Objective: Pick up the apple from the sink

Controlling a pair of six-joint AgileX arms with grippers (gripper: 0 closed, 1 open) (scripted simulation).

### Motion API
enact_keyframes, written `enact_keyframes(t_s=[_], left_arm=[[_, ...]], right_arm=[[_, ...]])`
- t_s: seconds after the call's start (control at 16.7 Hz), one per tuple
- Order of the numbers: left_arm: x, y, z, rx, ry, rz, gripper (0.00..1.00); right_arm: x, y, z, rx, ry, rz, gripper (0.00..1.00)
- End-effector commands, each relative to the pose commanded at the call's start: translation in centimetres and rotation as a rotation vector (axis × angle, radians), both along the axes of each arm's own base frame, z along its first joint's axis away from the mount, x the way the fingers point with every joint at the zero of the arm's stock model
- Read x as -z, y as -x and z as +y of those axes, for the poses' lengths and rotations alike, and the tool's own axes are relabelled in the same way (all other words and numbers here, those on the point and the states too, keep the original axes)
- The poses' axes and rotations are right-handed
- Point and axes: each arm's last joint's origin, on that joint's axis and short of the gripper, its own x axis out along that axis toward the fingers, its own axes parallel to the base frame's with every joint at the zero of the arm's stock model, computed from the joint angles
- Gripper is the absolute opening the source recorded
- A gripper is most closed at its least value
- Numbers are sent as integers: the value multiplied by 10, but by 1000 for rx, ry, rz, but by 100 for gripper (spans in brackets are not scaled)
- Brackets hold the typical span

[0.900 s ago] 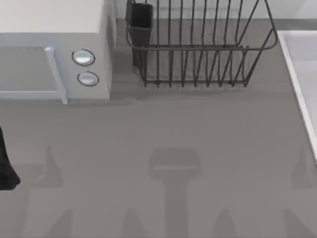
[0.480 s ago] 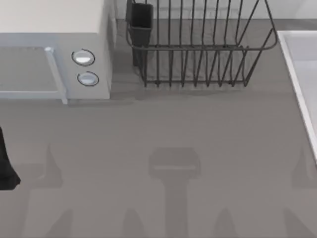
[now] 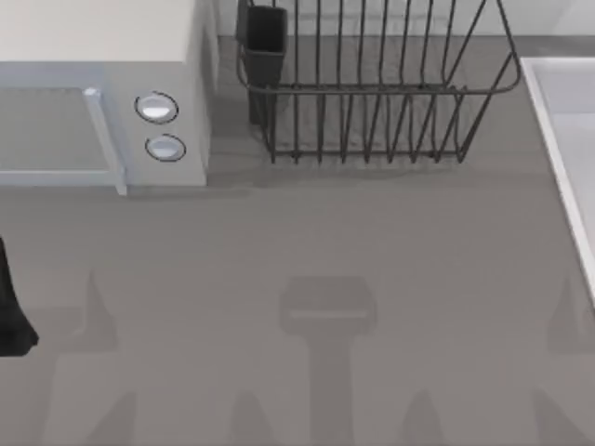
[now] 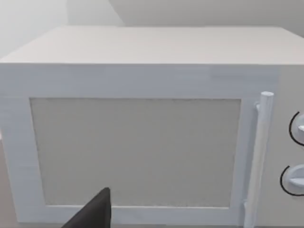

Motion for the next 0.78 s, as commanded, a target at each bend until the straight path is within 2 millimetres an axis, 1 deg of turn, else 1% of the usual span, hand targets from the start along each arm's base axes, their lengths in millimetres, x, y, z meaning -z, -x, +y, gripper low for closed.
enact_keyframes(t_s=[0.54,0.66,0.78], left_arm=[[0,0,0,0,0,0,100],[0,0,0,0,0,0,100],[0,0,0,0,0,0,100]], right_arm=[[0,0,0,0,0,0,100],[-6,0,-1,7,6,20,100],[-19,-1,-2,21,20,70,100]])
